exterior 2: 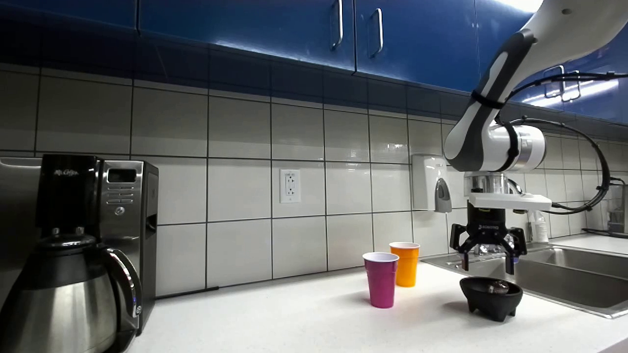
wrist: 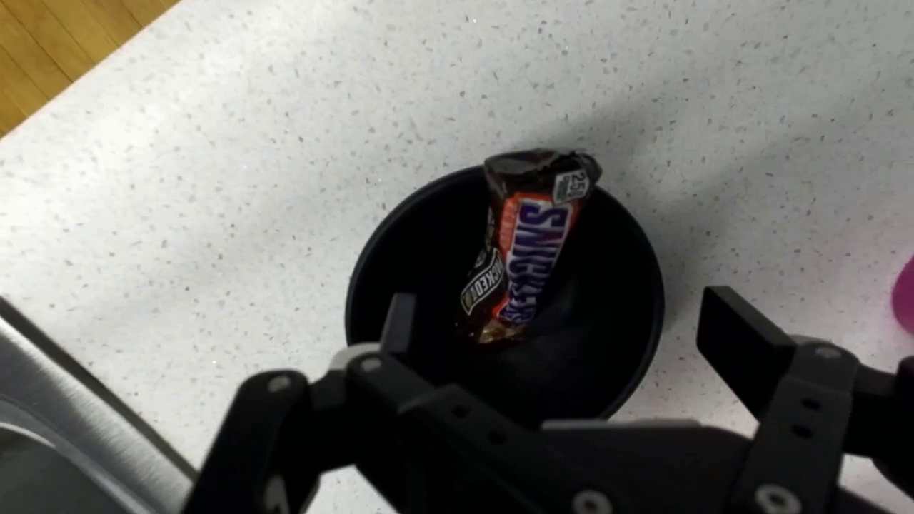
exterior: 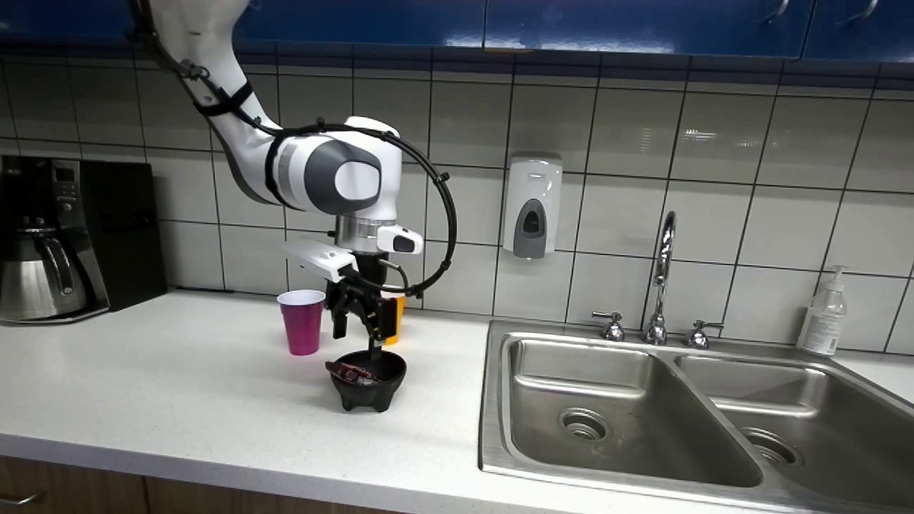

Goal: Put the candy bar into the black bowl

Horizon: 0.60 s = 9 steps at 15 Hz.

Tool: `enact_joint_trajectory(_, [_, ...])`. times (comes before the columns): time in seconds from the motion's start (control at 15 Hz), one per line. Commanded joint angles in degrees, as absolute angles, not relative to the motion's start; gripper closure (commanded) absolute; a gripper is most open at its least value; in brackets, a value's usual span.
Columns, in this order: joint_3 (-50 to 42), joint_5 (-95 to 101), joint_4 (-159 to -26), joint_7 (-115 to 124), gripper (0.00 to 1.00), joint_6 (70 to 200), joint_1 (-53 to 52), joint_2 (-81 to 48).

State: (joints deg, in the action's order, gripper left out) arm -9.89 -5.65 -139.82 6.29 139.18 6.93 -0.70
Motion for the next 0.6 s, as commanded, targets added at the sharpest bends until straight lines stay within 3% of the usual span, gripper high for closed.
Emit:
enact_joint_trajectory(0.0, [-9.19, -5.02, -142.94, 4.59, 0.00, 137.30, 7.36, 5.30])
enact_joint_trajectory(0.53, [-7.65, -2.06, -152.59, 2.24, 0.00, 136.35, 6.85, 18.41])
